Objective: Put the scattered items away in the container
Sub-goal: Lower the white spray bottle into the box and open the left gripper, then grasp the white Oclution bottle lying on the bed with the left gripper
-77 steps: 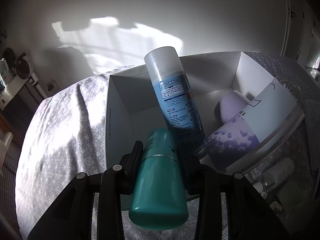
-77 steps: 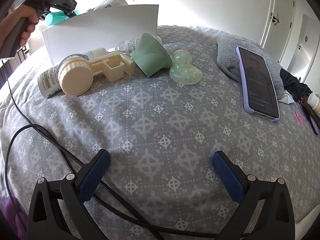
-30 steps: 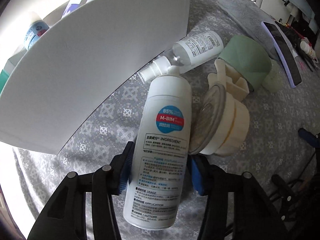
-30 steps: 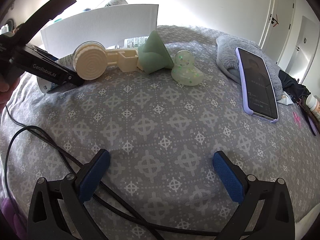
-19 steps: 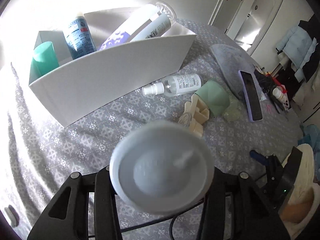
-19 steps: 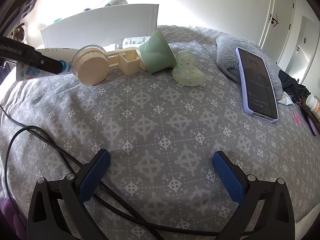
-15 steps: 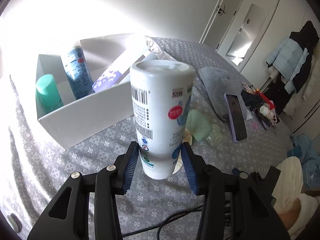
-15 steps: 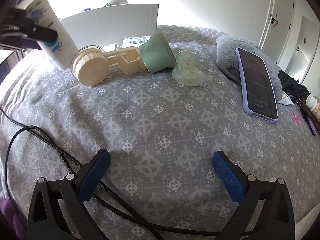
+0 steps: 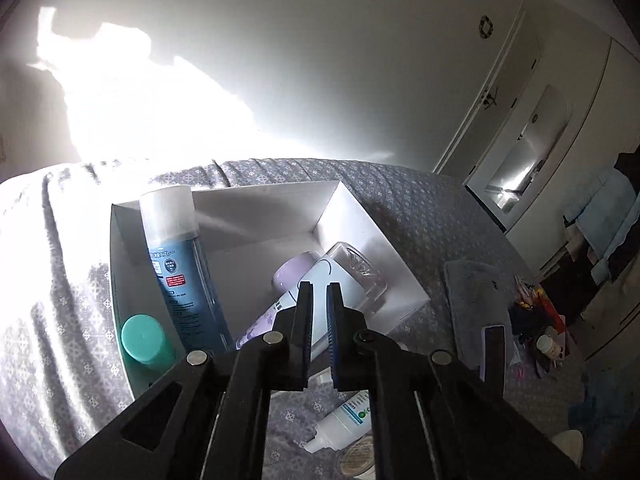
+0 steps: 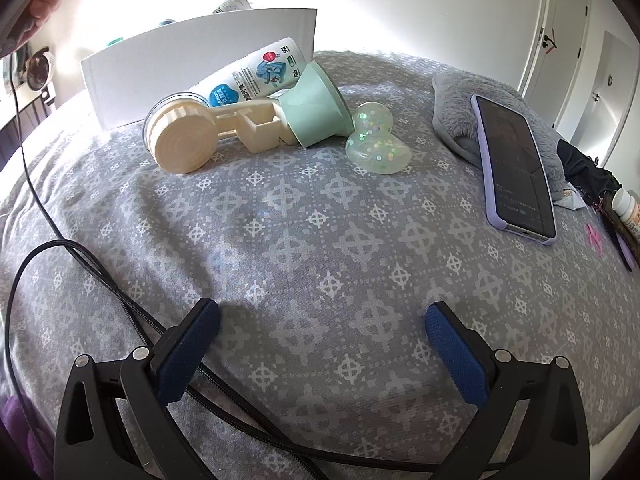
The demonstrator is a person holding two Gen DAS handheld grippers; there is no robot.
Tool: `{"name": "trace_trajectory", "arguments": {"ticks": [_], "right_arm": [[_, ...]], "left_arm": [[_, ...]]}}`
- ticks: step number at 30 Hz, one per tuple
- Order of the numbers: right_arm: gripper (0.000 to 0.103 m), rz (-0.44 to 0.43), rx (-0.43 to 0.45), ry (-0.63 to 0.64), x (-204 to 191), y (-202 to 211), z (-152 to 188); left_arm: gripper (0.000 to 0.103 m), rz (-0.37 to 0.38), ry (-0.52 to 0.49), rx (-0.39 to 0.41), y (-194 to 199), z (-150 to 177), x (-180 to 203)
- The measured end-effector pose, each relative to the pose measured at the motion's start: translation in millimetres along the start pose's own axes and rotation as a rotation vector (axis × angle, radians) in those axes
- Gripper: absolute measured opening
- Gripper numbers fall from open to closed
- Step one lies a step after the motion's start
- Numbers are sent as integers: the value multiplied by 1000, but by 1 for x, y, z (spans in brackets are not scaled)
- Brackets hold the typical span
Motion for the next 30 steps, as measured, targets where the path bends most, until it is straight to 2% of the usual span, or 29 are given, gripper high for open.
{"name": "trace_trajectory", "arguments": {"ticks": [1,2,3,4,5,7,9,12,16,22,27,30], "right_arm": [[103,0,0,0,0,0,0],[103,0,0,0,0,0,0],[103,1,0,0,0,0,0],[103,2,0,1,-1,0,0],[103,3,-1,1,0,0,0],[103,5,-2,2,2,-1,-1],[103,6,-2,3,3,-1,-1],[103,5,-2,3,3,-2,-1],[103,4,-1,3,4,-2,-1],[103,4,-1,3,3,-2,-1],[103,4,-1,3,4,-2,-1],[103,5,-1,3,3,-2,-1]], "left_arm": [[22,-5,-52,-24,-4,11,9],[47,-9,-109,-55,-12,23,20],[77,-10,-177,-90,-19,38,31],[85,-10,-243,-118,-25,52,43],[87,-19,-305,-146,-32,66,54],[87,-48,-378,-223,-52,86,66],[87,-59,-381,-290,-74,96,69],[85,-32,-383,-356,-98,103,70],[74,-53,-402,-424,-127,108,73],[72,-19,-290,-412,-140,109,68],[47,20,-269,-397,-123,117,62],[44,30,-255,-374,-105,124,54]]}}
Point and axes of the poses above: each gripper's, at about its wrist camera, not at the fingertips, and y roughly against the way its jaws point, x to its right, z to its underside, the point moved 4 cm from there along -y, roughly the way its jaws point, and after that the axes turned 13 degrees about -x, right-handed, at the moved point
